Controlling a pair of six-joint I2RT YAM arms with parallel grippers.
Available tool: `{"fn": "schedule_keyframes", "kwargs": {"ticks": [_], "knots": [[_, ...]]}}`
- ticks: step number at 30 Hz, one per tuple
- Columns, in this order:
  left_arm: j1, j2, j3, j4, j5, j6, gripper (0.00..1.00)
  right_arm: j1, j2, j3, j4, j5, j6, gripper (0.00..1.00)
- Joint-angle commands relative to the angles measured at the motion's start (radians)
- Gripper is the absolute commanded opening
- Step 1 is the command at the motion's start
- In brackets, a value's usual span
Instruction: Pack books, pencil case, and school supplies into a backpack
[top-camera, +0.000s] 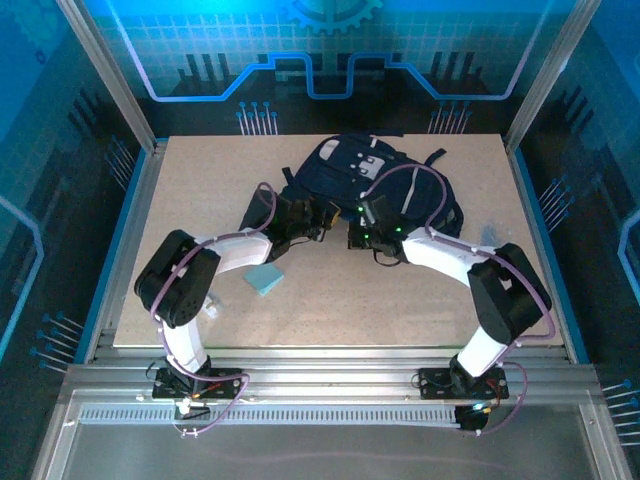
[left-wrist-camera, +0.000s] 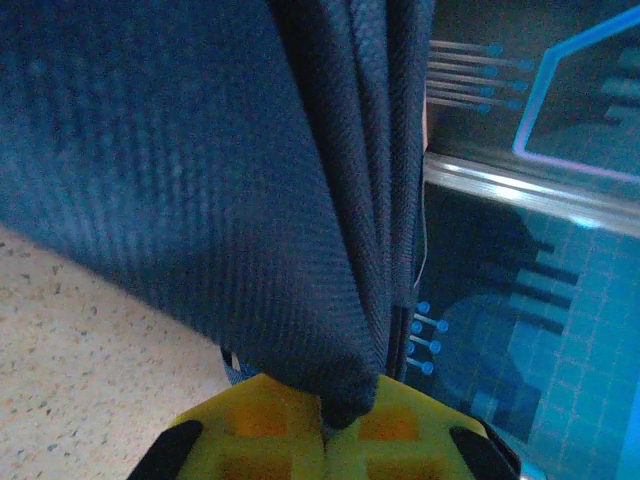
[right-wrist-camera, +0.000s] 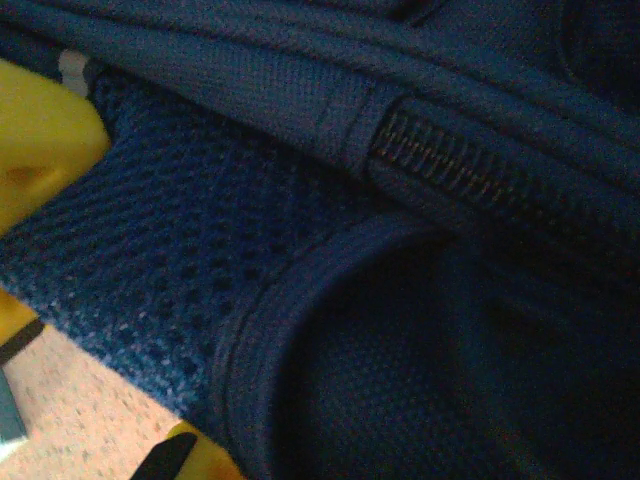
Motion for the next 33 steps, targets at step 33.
{"fn": "schedule_keyframes", "kwargs": {"ticks": [33], "knots": [[0.221, 0.007, 0.083, -0.083, -0.007, 0.263, 0.0, -0.116, -0.016, 0.138, -0.74, 0.268, -0.29, 0.0]]}}
